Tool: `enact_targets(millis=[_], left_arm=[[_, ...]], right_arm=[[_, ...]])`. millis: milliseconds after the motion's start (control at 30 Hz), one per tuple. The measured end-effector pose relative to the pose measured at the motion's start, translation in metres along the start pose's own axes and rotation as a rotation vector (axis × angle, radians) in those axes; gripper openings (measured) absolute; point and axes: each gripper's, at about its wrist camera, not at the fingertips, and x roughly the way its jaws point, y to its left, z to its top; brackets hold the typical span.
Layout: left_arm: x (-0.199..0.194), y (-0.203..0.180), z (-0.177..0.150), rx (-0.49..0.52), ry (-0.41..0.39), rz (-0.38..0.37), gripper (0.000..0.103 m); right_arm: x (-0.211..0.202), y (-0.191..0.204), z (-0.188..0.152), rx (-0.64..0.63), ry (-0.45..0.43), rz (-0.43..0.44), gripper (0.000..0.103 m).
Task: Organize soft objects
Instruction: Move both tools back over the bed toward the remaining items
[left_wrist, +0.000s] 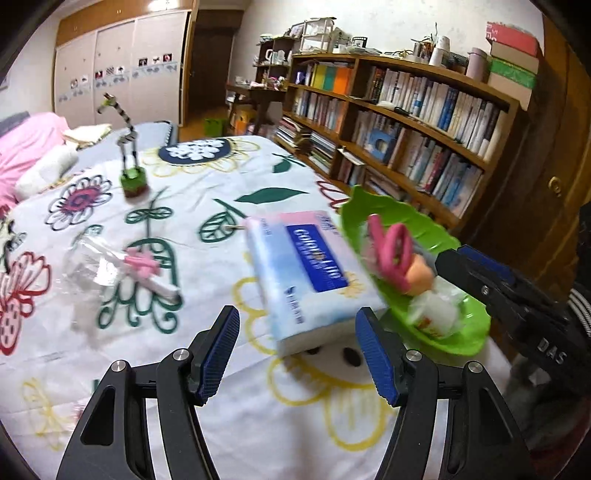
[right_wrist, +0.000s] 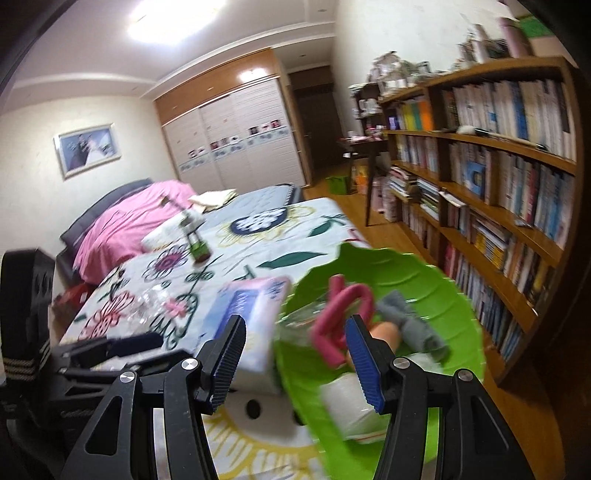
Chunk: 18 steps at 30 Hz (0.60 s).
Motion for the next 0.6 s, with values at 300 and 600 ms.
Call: enact_targets(millis=[300, 600], left_arm=[[-0.020, 0.032, -0.014, -0.034, -0.007, 0.026, 0.066], [-0.043, 0.080, -0.041, -0.078, 0.013, 0.127, 0.066]], right_arm=[[0.006, 0.032, -0.017, -0.071, 0.061, 0.094, 0.060], [0.010, 0.052, -0.028, -0.126, 0.112, 0.123, 0.061]])
